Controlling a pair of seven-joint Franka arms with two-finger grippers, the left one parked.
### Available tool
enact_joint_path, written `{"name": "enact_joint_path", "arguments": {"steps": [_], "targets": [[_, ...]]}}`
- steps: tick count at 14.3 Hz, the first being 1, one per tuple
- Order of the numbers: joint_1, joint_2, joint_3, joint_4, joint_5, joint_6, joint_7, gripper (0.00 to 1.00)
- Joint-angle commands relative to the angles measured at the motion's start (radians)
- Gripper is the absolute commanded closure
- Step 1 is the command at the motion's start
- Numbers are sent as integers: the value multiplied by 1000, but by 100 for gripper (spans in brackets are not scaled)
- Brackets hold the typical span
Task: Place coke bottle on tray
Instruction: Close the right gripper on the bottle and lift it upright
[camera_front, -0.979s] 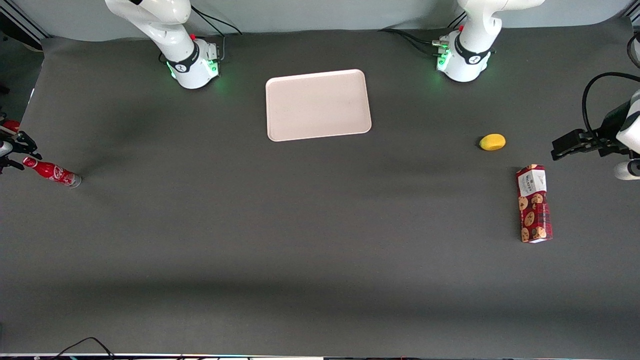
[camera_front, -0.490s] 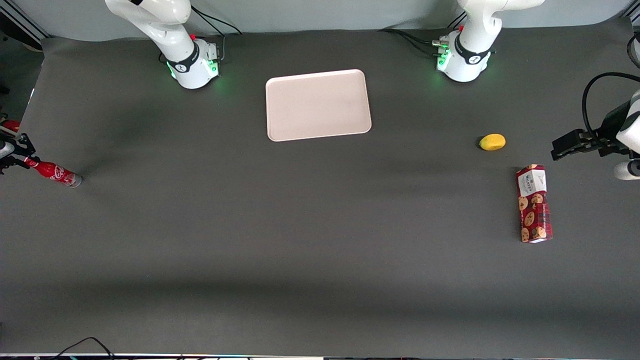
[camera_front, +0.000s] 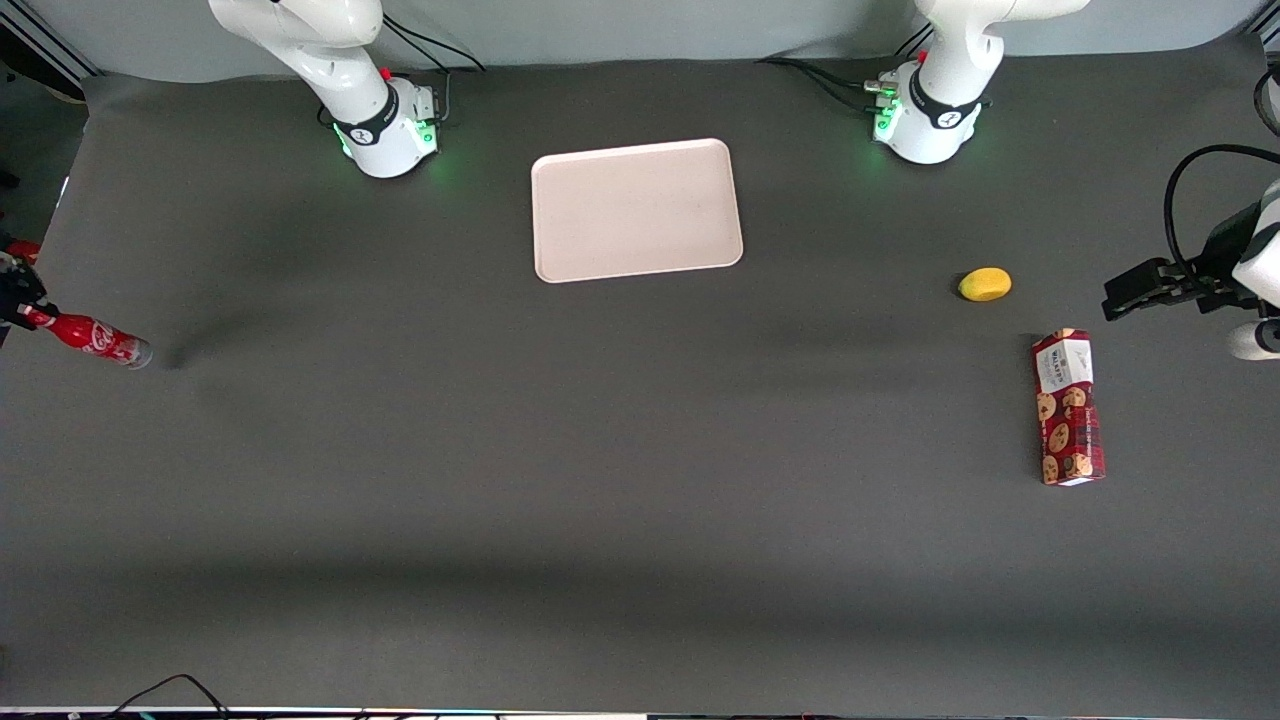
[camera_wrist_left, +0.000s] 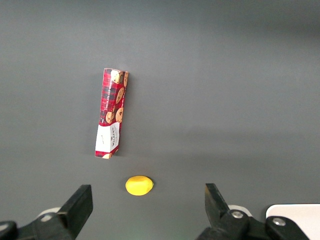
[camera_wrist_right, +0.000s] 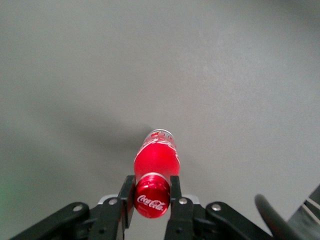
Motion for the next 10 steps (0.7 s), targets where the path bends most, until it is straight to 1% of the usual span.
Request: {"name": "enact_joint_path", "arguments": {"steps": [1, 3, 5, 7, 9, 10], "targets": [[-7, -151, 124, 64, -96, -195, 194, 100], [-8, -223, 247, 139, -126, -391, 367, 100], [-10, -254, 380, 263, -128, -601, 536, 100], [-7, -257, 491, 382, -117, -767, 703, 100], [-8, -278, 647, 429, -111, -841, 907, 100], [-11, -291, 724, 424, -72, -857, 1035, 100]]}}
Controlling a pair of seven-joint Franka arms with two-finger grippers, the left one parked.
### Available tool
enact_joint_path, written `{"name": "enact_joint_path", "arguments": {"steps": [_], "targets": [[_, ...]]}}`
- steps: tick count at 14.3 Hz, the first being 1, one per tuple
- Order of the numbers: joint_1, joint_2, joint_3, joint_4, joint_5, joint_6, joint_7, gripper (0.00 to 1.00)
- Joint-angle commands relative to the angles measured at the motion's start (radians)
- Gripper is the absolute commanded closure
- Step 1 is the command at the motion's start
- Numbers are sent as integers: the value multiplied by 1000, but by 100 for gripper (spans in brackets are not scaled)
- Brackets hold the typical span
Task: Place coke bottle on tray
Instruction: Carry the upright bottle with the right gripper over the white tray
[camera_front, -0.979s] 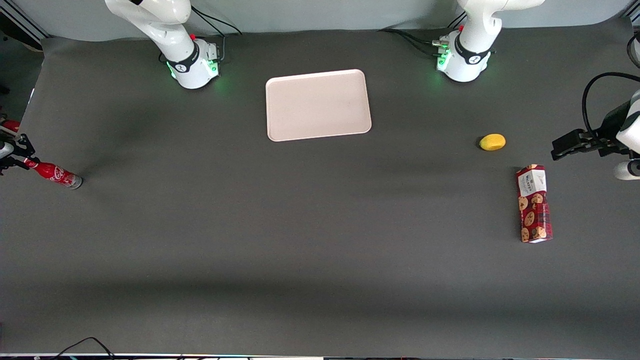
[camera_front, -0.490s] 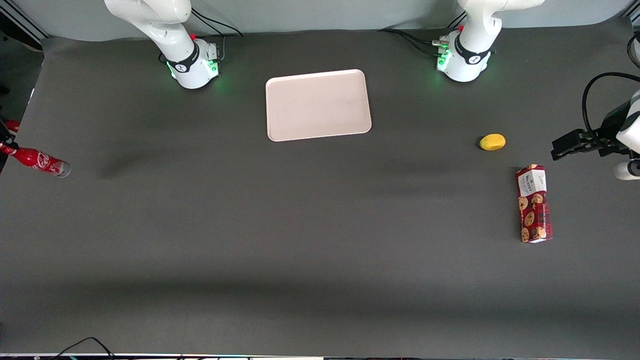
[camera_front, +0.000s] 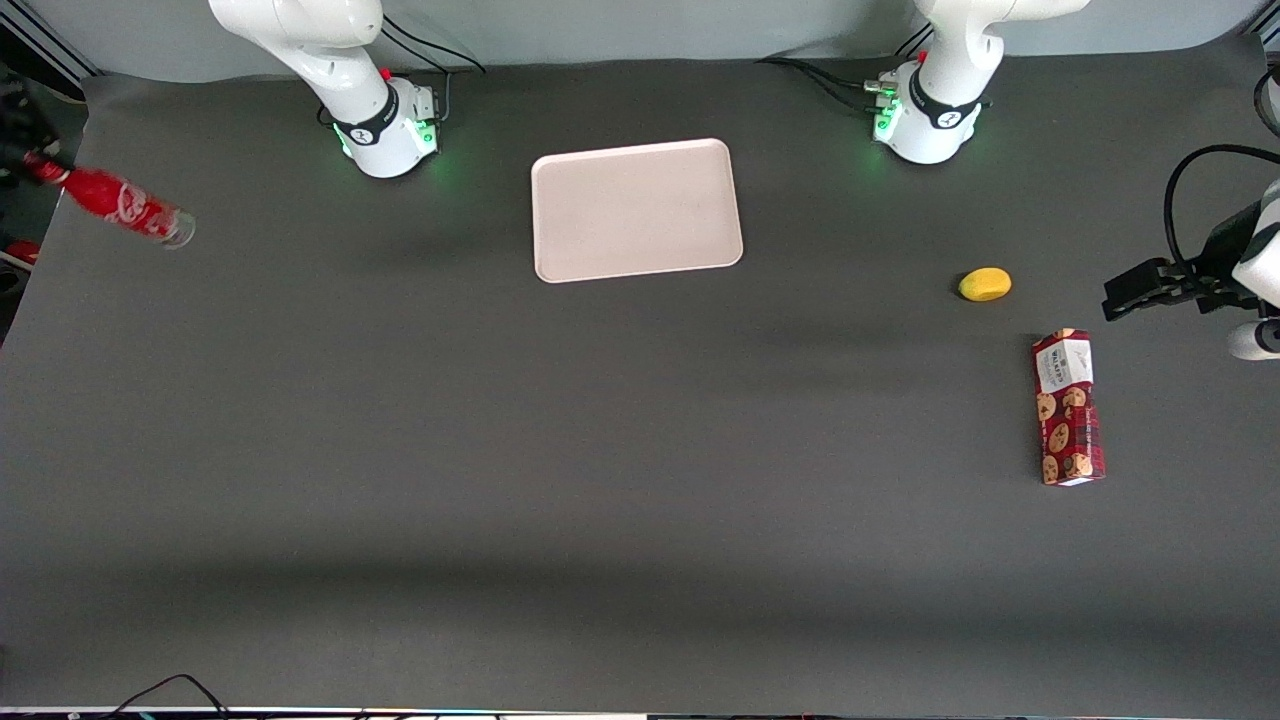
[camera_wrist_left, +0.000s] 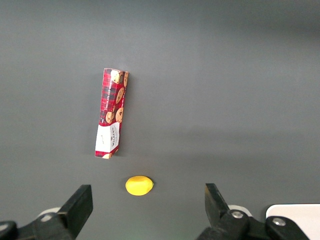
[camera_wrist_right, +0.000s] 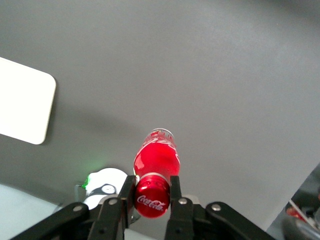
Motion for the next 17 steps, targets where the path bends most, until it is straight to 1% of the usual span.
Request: {"name": "enact_joint_path", "arguments": {"steps": [1, 2, 3, 4, 6, 8, 11, 13, 15, 17], "targets": [[-20, 5, 179, 29, 115, -65, 335, 100], [-20, 5, 228, 6, 199, -62, 483, 100], [-20, 8, 301, -14, 243, -37, 616, 100], [-20, 12, 383, -30, 255, 9, 719, 100], [-20, 12, 509, -98, 295, 114, 888, 100], [-19, -2, 622, -222, 340, 257, 1033, 100], [-16, -34, 814, -445, 373, 524, 1235, 100], [-9, -42, 901, -571, 377, 660, 1337, 100], [-8, -44, 948, -669, 375, 750, 1357, 100], [-8, -93, 1017, -773, 378, 858, 1392, 100]]}}
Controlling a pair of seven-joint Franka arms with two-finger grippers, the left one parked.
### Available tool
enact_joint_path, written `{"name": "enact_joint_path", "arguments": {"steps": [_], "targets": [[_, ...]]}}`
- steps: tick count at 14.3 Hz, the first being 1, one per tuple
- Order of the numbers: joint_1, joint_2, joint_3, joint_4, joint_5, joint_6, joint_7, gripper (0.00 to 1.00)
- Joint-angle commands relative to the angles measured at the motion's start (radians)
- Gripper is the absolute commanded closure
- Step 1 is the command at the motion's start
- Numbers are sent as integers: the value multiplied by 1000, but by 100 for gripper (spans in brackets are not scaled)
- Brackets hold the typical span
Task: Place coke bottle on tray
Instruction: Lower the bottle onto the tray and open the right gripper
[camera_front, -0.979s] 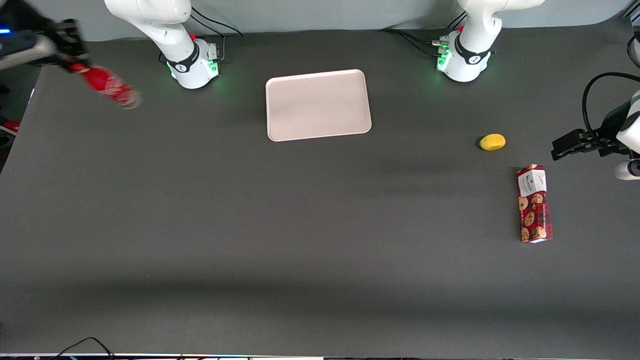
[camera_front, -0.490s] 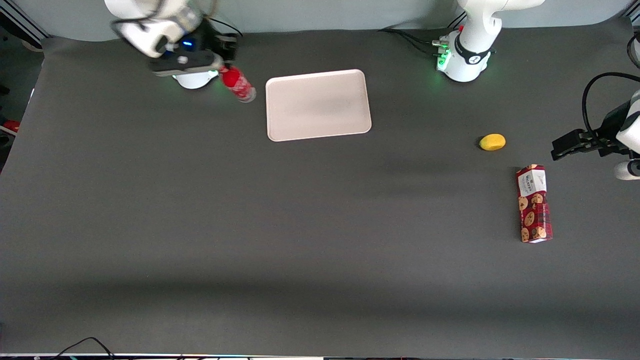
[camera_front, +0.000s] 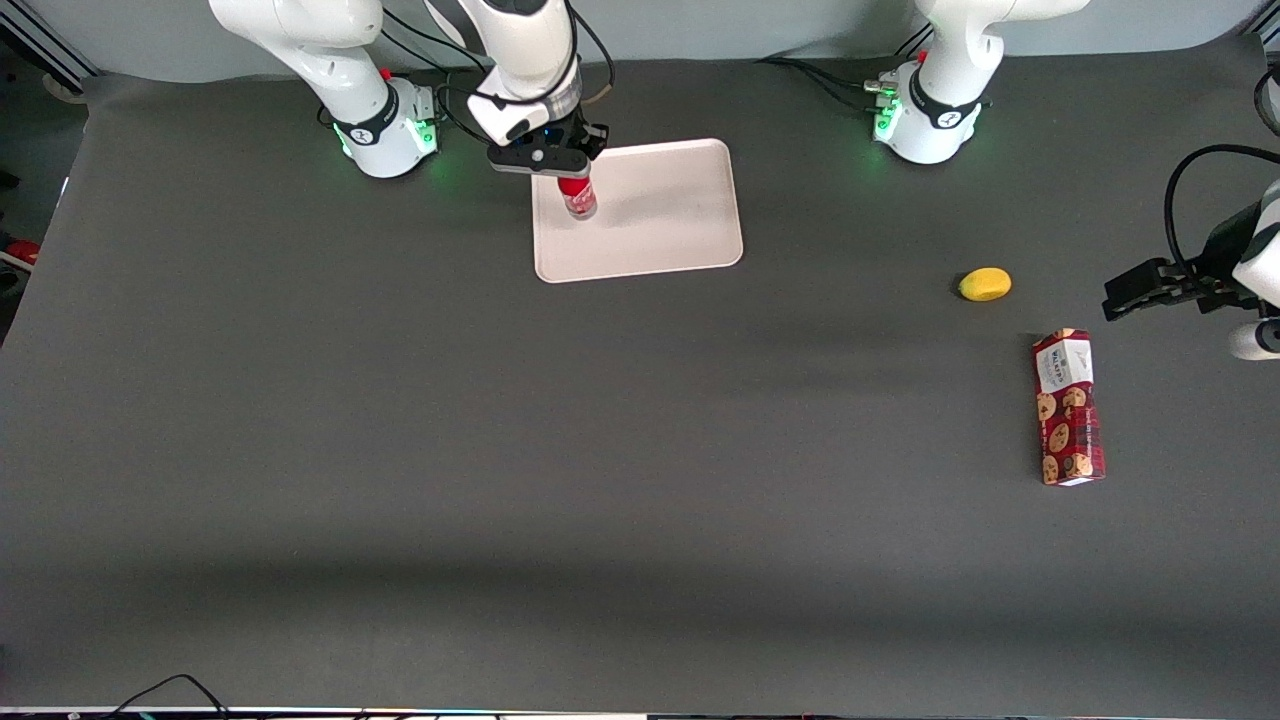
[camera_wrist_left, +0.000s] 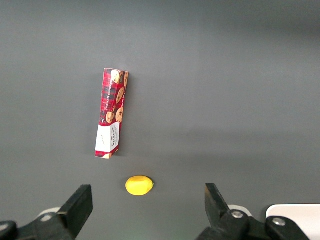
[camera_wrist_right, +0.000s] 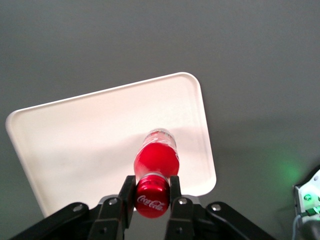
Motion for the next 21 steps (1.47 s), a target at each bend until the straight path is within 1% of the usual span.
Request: {"name": "enact_joint_path", "arguments": {"steps": [1, 3, 4, 5, 6, 8, 9, 10, 12, 13, 15, 16, 18, 19, 21], "targets": [[-7, -84, 47, -124, 48, 140, 34, 100], [-8, -82, 84, -161, 65, 208, 38, 100], [-8, -81, 85, -171, 65, 214, 43, 100], [-8, -79, 84, -171, 65, 211, 47, 43], [-8, -81, 84, -169, 65, 211, 60, 0], [-8, -82, 78, -151, 65, 191, 70, 0], [-10, -88, 70, -104, 64, 146, 69, 0], [-17, -92, 52, -38, 61, 69, 67, 0], [-17, -92, -49, 128, 32, -93, 60, 0], [-16, -87, -92, 216, -16, -165, 55, 0], [-22, -46, -123, 385, -126, -285, 49, 0], [-21, -14, -160, 453, -172, -334, 35, 0], [-22, 51, -221, 583, -225, -443, -59, 0], [-22, 68, -285, 637, -245, -497, -145, 0], [-21, 74, -425, 703, -251, -574, -335, 0]]}}
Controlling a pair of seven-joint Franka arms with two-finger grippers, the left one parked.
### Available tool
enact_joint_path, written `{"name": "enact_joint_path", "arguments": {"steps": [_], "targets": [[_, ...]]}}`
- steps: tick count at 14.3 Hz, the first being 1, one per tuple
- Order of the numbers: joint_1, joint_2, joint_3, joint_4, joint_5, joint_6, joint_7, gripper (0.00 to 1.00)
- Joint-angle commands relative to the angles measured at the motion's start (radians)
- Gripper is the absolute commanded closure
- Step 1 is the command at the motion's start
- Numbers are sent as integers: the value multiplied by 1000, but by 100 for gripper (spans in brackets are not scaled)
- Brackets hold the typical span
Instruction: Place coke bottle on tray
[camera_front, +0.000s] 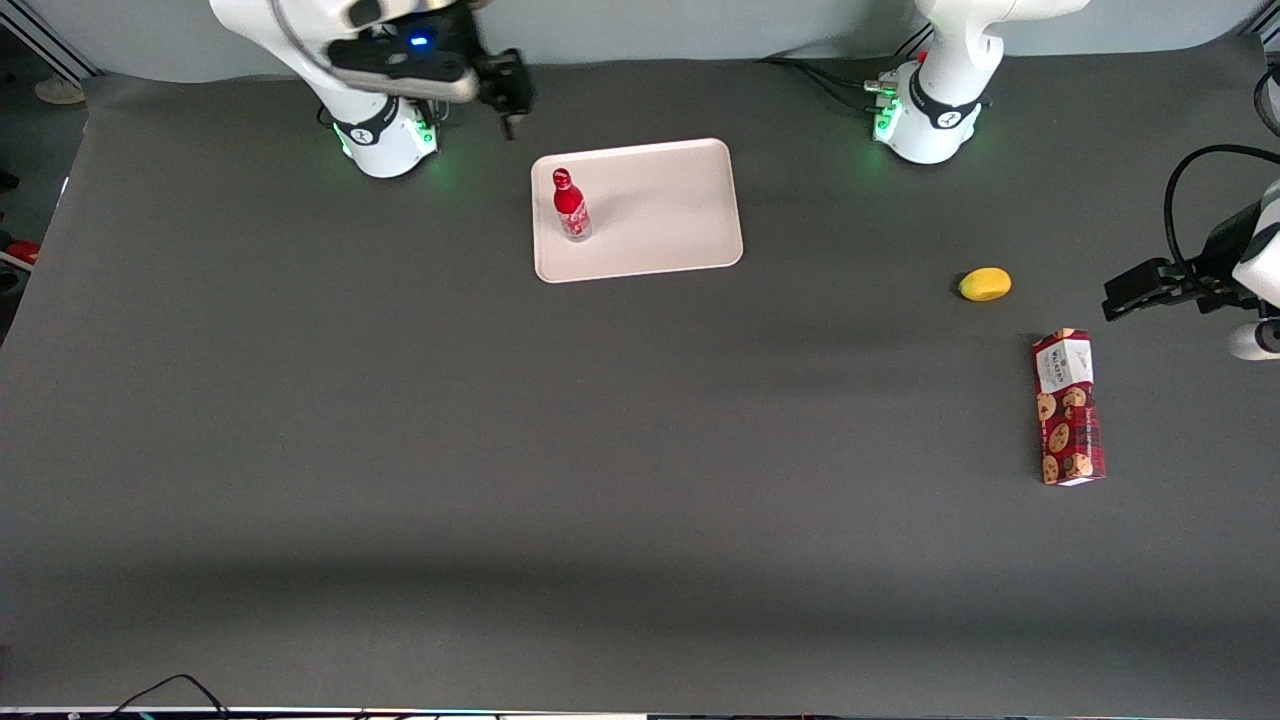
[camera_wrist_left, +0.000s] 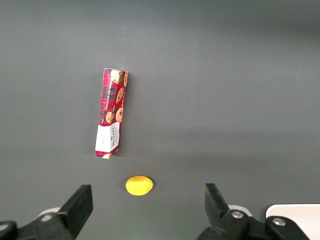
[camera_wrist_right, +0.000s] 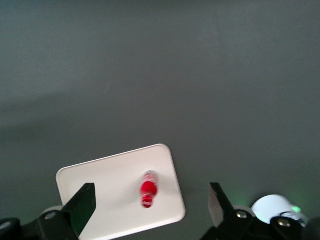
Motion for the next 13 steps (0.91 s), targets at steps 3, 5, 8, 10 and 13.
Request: {"name": "enact_joint_path", "arguments": {"steps": [3, 5, 8, 10, 13], "targets": [[11, 59, -324, 123, -42, -147, -454, 0], [8, 58, -428, 109, -82, -150, -600, 0], [13, 56, -571, 50, -84, -118, -671, 0], [25, 55, -580, 26, -84, -93, -666, 0], [135, 84, -655, 83, -78, -95, -599, 0]]}}
